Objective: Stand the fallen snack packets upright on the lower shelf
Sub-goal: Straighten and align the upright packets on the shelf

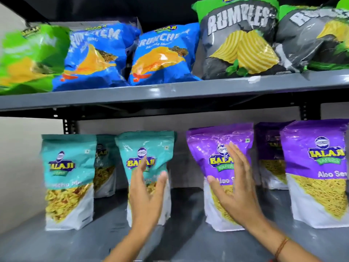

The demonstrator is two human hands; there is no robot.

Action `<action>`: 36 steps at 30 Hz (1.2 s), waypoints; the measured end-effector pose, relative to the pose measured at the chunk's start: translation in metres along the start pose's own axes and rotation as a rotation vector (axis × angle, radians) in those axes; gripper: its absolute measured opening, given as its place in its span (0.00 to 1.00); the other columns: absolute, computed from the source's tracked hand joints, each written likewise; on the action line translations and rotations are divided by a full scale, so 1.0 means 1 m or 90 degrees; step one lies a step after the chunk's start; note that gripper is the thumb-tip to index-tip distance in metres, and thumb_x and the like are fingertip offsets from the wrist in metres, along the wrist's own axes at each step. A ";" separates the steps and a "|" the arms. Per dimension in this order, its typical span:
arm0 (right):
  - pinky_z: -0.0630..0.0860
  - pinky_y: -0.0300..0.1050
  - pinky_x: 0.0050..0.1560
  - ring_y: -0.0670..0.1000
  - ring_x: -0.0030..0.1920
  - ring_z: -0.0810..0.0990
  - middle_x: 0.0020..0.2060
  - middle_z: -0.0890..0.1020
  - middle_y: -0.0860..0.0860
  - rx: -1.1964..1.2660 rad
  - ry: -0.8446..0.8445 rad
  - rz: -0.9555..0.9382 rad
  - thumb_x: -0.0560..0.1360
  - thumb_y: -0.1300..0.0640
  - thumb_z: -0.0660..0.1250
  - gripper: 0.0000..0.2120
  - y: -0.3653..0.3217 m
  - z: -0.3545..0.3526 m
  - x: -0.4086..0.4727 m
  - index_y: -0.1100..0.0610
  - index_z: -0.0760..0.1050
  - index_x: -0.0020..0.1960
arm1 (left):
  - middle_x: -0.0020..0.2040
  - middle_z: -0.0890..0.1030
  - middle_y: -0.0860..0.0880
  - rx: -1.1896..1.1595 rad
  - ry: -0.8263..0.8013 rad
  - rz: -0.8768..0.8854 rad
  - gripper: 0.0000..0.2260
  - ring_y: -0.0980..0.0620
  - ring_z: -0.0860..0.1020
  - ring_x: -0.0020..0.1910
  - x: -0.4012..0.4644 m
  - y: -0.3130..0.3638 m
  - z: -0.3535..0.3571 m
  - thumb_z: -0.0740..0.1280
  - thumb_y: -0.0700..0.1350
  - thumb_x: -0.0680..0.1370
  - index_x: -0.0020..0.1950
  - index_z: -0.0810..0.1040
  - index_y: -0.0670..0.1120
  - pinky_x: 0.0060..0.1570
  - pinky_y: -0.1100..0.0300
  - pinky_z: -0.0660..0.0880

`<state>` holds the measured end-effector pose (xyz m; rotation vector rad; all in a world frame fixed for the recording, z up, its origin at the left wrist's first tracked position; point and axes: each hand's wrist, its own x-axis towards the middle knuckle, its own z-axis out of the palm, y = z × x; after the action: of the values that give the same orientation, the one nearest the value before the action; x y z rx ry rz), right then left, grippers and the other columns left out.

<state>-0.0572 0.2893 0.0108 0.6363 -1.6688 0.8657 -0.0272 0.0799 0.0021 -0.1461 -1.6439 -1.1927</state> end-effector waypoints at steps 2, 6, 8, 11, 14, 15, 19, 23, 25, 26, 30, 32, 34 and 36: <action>0.50 0.29 0.75 0.38 0.75 0.57 0.73 0.63 0.44 0.032 -0.049 -0.008 0.72 0.46 0.67 0.36 -0.027 0.030 -0.002 0.52 0.59 0.76 | 0.69 0.66 0.55 0.035 0.069 -0.006 0.30 0.61 0.66 0.67 0.016 -0.016 -0.030 0.67 0.53 0.76 0.75 0.62 0.51 0.69 0.59 0.63; 0.52 0.35 0.74 0.47 0.77 0.58 0.77 0.59 0.49 0.002 -0.271 0.142 0.68 0.47 0.74 0.47 -0.040 0.098 -0.021 0.53 0.51 0.79 | 0.78 0.55 0.52 0.062 -0.011 -0.096 0.39 0.62 0.58 0.71 0.027 -0.066 -0.074 0.65 0.62 0.72 0.78 0.52 0.56 0.70 0.54 0.60; 0.54 0.40 0.74 0.50 0.78 0.57 0.79 0.57 0.51 0.037 -0.415 0.290 0.66 0.49 0.78 0.53 -0.034 0.122 -0.028 0.54 0.46 0.79 | 0.79 0.56 0.49 0.037 -0.173 -0.182 0.50 0.54 0.58 0.77 0.031 -0.094 -0.087 0.71 0.63 0.65 0.80 0.49 0.52 0.74 0.51 0.59; 0.62 0.52 0.77 0.52 0.74 0.66 0.76 0.66 0.52 0.174 -0.543 0.433 0.64 0.53 0.80 0.54 -0.027 0.142 -0.038 0.51 0.49 0.78 | 0.79 0.58 0.46 0.009 -0.383 -0.301 0.63 0.50 0.60 0.77 0.034 -0.128 -0.095 0.80 0.60 0.54 0.80 0.49 0.46 0.75 0.50 0.61; 0.73 0.54 0.70 0.48 0.64 0.80 0.65 0.80 0.46 0.281 -0.527 0.526 0.59 0.54 0.82 0.47 -0.029 0.155 -0.049 0.47 0.61 0.72 | 0.70 0.75 0.50 -0.027 -0.508 -0.351 0.55 0.52 0.76 0.67 0.036 -0.156 -0.099 0.80 0.57 0.53 0.76 0.59 0.47 0.66 0.56 0.74; 0.75 0.53 0.68 0.46 0.61 0.81 0.62 0.82 0.45 0.310 -0.516 0.549 0.58 0.55 0.82 0.45 -0.030 0.157 -0.052 0.47 0.64 0.70 | 0.64 0.81 0.51 -0.039 -0.517 -0.347 0.49 0.53 0.81 0.61 0.036 -0.162 -0.098 0.81 0.55 0.55 0.73 0.65 0.47 0.62 0.56 0.77; 0.76 0.53 0.67 0.48 0.60 0.82 0.60 0.83 0.48 0.343 -0.501 0.572 0.57 0.58 0.83 0.40 -0.029 0.158 -0.052 0.49 0.69 0.65 | 0.55 0.86 0.55 -0.030 -0.507 -0.320 0.34 0.57 0.84 0.54 0.039 -0.164 -0.098 0.80 0.55 0.57 0.61 0.75 0.53 0.59 0.55 0.79; 0.79 0.45 0.62 0.47 0.59 0.83 0.58 0.84 0.48 0.336 -0.515 0.557 0.60 0.60 0.82 0.37 -0.031 0.151 -0.052 0.50 0.69 0.64 | 0.53 0.86 0.55 -0.029 -0.500 -0.314 0.29 0.58 0.84 0.53 0.035 -0.158 -0.102 0.80 0.56 0.57 0.56 0.76 0.56 0.58 0.54 0.79; 0.79 0.43 0.61 0.46 0.58 0.83 0.58 0.84 0.48 0.339 -0.526 0.546 0.60 0.59 0.82 0.36 -0.032 0.146 -0.054 0.49 0.70 0.63 | 0.52 0.86 0.56 -0.030 -0.505 -0.325 0.30 0.60 0.84 0.51 0.032 -0.155 -0.105 0.80 0.56 0.56 0.55 0.76 0.57 0.55 0.60 0.80; 0.79 0.43 0.61 0.45 0.58 0.83 0.57 0.84 0.47 0.342 -0.530 0.544 0.59 0.58 0.82 0.36 -0.033 0.144 -0.056 0.49 0.70 0.63 | 0.51 0.86 0.58 -0.029 -0.507 -0.329 0.30 0.62 0.84 0.50 0.030 -0.153 -0.107 0.80 0.57 0.56 0.56 0.75 0.57 0.51 0.66 0.80; 0.81 0.37 0.53 0.42 0.56 0.84 0.58 0.83 0.45 0.363 -0.543 0.535 0.60 0.59 0.82 0.39 -0.033 0.136 -0.060 0.50 0.68 0.66 | 0.51 0.85 0.60 -0.038 -0.504 -0.331 0.32 0.65 0.83 0.49 0.024 -0.142 -0.110 0.80 0.57 0.56 0.57 0.75 0.57 0.47 0.70 0.77; 0.77 0.46 0.64 0.45 0.61 0.81 0.63 0.80 0.46 0.323 -0.550 0.514 0.58 0.54 0.83 0.46 -0.039 0.133 -0.058 0.50 0.64 0.71 | 0.55 0.84 0.59 -0.045 -0.511 -0.338 0.34 0.66 0.83 0.51 0.022 -0.135 -0.112 0.80 0.55 0.57 0.61 0.74 0.55 0.49 0.69 0.77; 0.68 0.52 0.74 0.48 0.69 0.73 0.71 0.72 0.47 0.263 -0.500 0.478 0.57 0.49 0.83 0.56 -0.050 0.134 -0.058 0.49 0.54 0.76 | 0.59 0.80 0.63 -0.034 -0.497 -0.313 0.36 0.70 0.80 0.54 0.022 -0.126 -0.115 0.80 0.57 0.58 0.64 0.72 0.57 0.51 0.72 0.76; 0.60 0.52 0.77 0.51 0.76 0.62 0.76 0.63 0.49 0.169 -0.346 0.432 0.60 0.45 0.82 0.60 -0.065 0.136 -0.056 0.51 0.48 0.79 | 0.64 0.75 0.61 0.030 -0.408 -0.238 0.41 0.64 0.77 0.63 0.023 -0.118 -0.122 0.77 0.63 0.59 0.70 0.69 0.56 0.59 0.65 0.75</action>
<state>-0.0701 0.1401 -0.0471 0.5051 -2.3444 1.5128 -0.0282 -0.0795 -0.0592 -0.2126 -2.3326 -1.4814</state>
